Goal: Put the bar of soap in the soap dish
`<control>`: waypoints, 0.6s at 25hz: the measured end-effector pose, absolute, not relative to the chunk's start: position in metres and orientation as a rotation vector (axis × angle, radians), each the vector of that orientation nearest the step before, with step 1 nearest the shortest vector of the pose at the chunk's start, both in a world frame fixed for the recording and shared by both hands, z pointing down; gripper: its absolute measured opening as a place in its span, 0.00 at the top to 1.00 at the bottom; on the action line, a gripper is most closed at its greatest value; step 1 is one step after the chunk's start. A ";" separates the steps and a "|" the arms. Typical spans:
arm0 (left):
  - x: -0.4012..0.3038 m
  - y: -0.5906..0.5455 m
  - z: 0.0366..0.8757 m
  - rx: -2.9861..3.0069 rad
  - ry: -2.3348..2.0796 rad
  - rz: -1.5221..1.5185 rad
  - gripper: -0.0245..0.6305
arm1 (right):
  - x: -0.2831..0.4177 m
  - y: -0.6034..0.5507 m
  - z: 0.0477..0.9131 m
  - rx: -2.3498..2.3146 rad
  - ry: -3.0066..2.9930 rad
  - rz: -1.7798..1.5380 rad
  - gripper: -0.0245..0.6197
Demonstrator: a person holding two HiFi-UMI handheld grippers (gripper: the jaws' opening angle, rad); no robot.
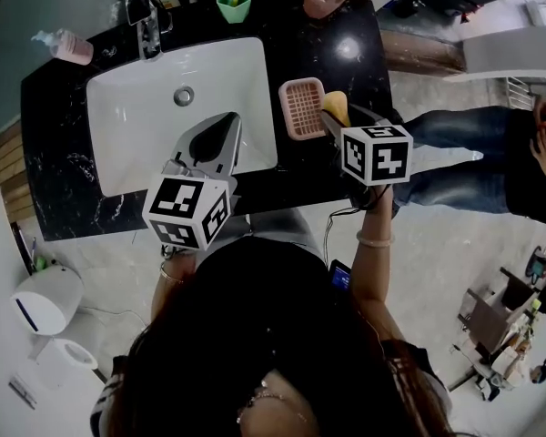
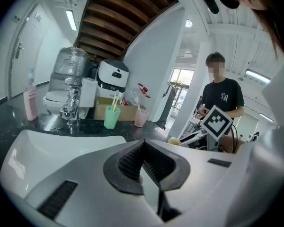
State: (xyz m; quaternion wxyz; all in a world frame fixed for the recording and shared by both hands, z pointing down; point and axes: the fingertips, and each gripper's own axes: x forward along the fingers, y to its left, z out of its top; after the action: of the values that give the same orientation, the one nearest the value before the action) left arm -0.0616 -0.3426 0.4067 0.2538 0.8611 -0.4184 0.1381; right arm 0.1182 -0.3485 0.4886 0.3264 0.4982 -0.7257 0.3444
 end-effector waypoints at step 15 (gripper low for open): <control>-0.086 -0.338 0.408 2.289 -1.216 0.364 0.96 | 0.083 -0.361 0.497 1.195 -1.941 0.874 0.65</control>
State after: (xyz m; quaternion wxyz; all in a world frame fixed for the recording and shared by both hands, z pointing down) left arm -0.0857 -0.3382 0.4083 0.2591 0.8446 -0.4487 0.1345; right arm 0.0831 -0.3606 0.4974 0.3430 0.4597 -0.7470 0.3361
